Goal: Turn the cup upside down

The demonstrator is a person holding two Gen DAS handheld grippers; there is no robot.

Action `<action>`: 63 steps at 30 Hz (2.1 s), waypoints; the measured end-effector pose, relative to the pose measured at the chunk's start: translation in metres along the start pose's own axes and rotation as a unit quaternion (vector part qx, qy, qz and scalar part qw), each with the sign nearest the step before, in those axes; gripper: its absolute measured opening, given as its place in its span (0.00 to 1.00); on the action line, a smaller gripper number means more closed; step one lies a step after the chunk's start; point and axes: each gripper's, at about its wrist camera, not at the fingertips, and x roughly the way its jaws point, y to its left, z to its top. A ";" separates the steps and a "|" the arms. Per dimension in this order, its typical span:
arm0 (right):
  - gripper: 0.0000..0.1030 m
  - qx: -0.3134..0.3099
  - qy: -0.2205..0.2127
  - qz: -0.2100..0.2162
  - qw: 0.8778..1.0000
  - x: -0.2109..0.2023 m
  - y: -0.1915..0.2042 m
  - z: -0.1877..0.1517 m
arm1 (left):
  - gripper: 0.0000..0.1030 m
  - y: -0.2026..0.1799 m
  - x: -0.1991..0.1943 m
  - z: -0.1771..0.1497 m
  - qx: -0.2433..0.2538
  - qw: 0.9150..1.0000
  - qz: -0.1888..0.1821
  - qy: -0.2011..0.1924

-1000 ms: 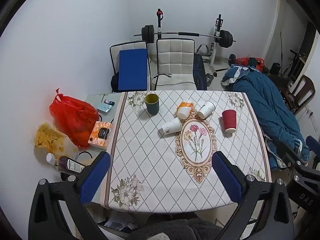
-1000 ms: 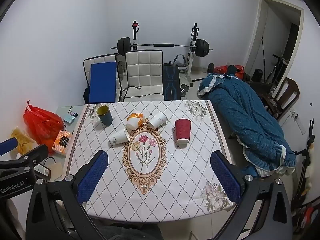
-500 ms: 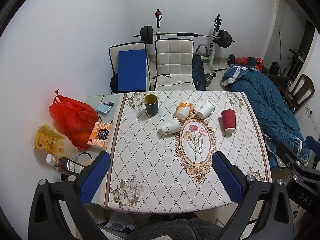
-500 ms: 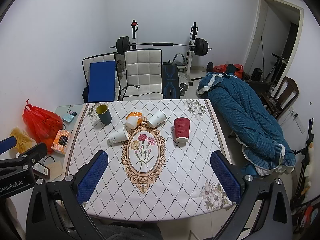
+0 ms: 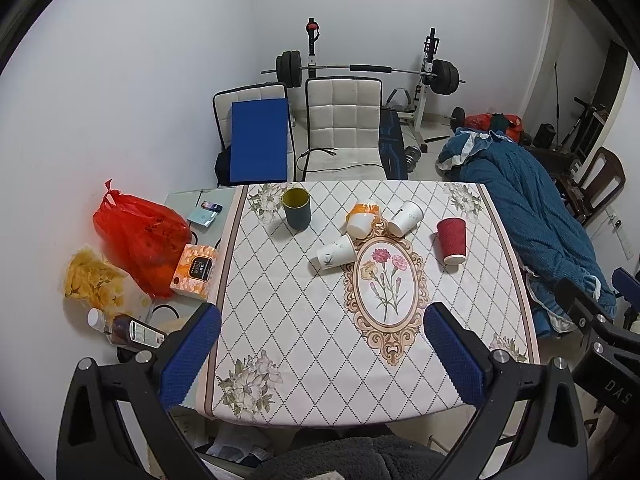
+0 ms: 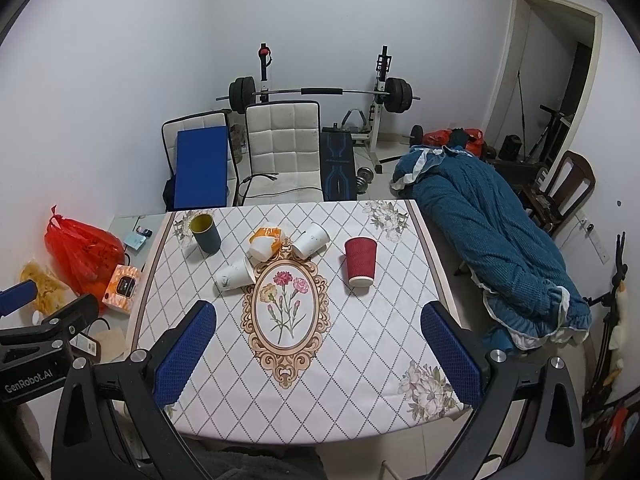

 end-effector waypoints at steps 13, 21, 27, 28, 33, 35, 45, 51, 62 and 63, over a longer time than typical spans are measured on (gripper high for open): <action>1.00 0.001 -0.001 -0.002 1.000 0.000 -0.005 0.003 | 1.00 -0.002 0.002 -0.003 0.000 1.000 0.000 -0.002; 1.00 0.001 -0.002 0.000 1.000 0.001 -0.003 0.004 | 1.00 -0.001 0.002 -0.003 0.001 1.000 0.002 -0.004; 1.00 0.000 -0.003 -0.001 1.000 0.001 -0.002 0.005 | 1.00 -0.001 0.002 -0.002 0.001 1.000 0.002 -0.004; 1.00 0.000 -0.003 -0.002 1.000 0.001 0.000 0.006 | 1.00 -0.001 0.002 -0.002 0.001 1.000 0.003 -0.004; 1.00 0.000 -0.003 -0.001 1.000 0.001 0.000 0.007 | 1.00 -0.002 0.002 -0.002 0.001 1.000 0.003 -0.005; 1.00 0.000 -0.003 -0.001 1.000 0.001 0.000 0.006 | 1.00 -0.002 0.001 -0.002 0.001 1.000 0.004 -0.005; 1.00 -0.001 -0.003 0.000 1.000 0.001 -0.001 0.006 | 1.00 -0.002 0.003 0.001 0.000 1.000 0.001 -0.003; 1.00 0.000 -0.002 0.003 1.000 0.003 0.002 0.009 | 1.00 -0.002 0.004 0.001 -0.001 1.000 0.002 -0.002; 1.00 -0.007 0.037 0.016 0.999 0.054 0.005 -0.001 | 1.00 -0.008 0.053 -0.003 -0.013 0.999 0.035 0.028; 1.00 -0.010 0.050 0.014 0.999 0.068 0.005 -0.005 | 1.00 -0.008 0.066 -0.006 -0.016 0.998 0.036 0.042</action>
